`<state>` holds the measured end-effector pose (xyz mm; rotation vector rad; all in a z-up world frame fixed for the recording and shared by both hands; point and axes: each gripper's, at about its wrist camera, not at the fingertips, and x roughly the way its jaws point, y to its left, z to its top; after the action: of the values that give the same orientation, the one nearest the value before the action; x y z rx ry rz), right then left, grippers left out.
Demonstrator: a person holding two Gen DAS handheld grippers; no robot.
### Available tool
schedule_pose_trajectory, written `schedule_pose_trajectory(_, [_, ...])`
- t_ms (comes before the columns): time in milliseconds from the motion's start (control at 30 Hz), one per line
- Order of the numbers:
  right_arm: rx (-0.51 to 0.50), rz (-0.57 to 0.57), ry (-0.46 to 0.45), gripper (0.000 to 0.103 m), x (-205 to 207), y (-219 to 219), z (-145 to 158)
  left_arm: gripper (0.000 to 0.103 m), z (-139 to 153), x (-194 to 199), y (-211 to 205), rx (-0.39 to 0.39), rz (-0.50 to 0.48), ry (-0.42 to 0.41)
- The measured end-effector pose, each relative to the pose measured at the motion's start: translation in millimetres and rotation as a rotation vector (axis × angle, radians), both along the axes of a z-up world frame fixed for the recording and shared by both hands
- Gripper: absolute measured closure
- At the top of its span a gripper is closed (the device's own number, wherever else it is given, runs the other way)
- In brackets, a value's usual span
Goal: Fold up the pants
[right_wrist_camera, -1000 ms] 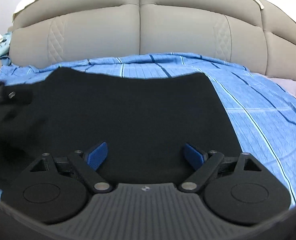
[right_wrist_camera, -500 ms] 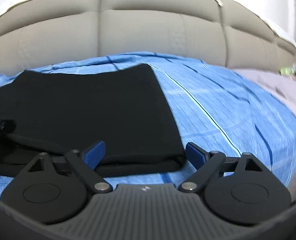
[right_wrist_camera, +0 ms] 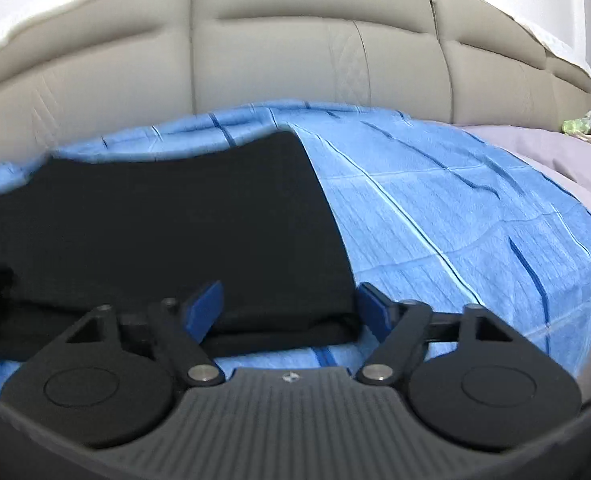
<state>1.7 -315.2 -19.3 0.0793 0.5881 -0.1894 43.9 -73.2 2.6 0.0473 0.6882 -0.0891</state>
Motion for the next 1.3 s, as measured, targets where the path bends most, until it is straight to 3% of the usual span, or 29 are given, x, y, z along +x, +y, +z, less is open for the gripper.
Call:
schedule_pose_trajectory(133, [0.022,-0.016,0.019,0.034,-1.5,-3.2,9.5,0.034,0.9,-6.4,4.1,0.006,0.009,-0.003])
schedule_pose_trajectory(367, [0.012,0.088,-0.062,0.033,11.2,20.5,24.7,0.039,11.5,-23.9,17.9,-0.003,0.026,-0.007])
schedule_pose_trajectory(433, [0.010,0.130,-0.069,0.031,13.6,29.9,22.8,0.045,18.2,-27.2,28.6,-0.032,0.046,-0.024])
schedule_pose_trajectory(467, [0.008,0.164,-0.061,0.029,15.4,35.7,19.2,0.056,20.7,-27.5,33.8,-0.050,0.056,-0.028])
schedule_pose_trajectory(500, [-0.005,0.185,-0.039,0.030,17.4,41.2,14.3,0.059,22.3,-25.9,38.3,-0.069,0.063,-0.026])
schedule_pose_trajectory(533, [-0.031,0.205,0.000,0.031,20.1,48.0,7.6,0.059,22.8,-22.8,41.7,-0.086,0.065,-0.023])
schedule_pose_trajectory(600, [-0.074,0.210,-0.017,0.029,15.6,55.5,3.4,0.059,23.3,-15.6,43.7,-0.105,0.070,-0.014])
schedule_pose_trajectory(700, [-0.034,0.205,-0.003,0.029,14.3,51.8,5.4,0.055,21.0,-4.4,40.8,-0.119,0.056,-0.005])
schedule_pose_trajectory(833, [-0.068,0.224,0.009,0.027,9.2,52.3,8.4,0.055,10.5,11.4,38.6,-0.133,0.066,0.039])
schedule_pose_trajectory(900, [-0.085,0.233,0.000,0.027,6.3,54.7,12.6,0.081,14.1,11.1,42.5,-0.154,0.079,0.047])
schedule_pose_trajectory(933, [-0.094,0.243,-0.010,0.027,5.0,56.5,14.8,0.082,15.7,10.0,46.7,-0.178,0.073,0.055])
schedule_pose_trajectory(1167, [-0.085,0.355,-0.070,0.021,9.8,80.7,24.9,0.080,13.4,-9.8,53.4,-0.129,0.061,0.068])
schedule_pose_trajectory(1300, [-0.073,0.424,-0.093,0.021,20.8,103.7,28.0,0.073,19.9,-17.3,64.9,-0.156,0.082,0.073])
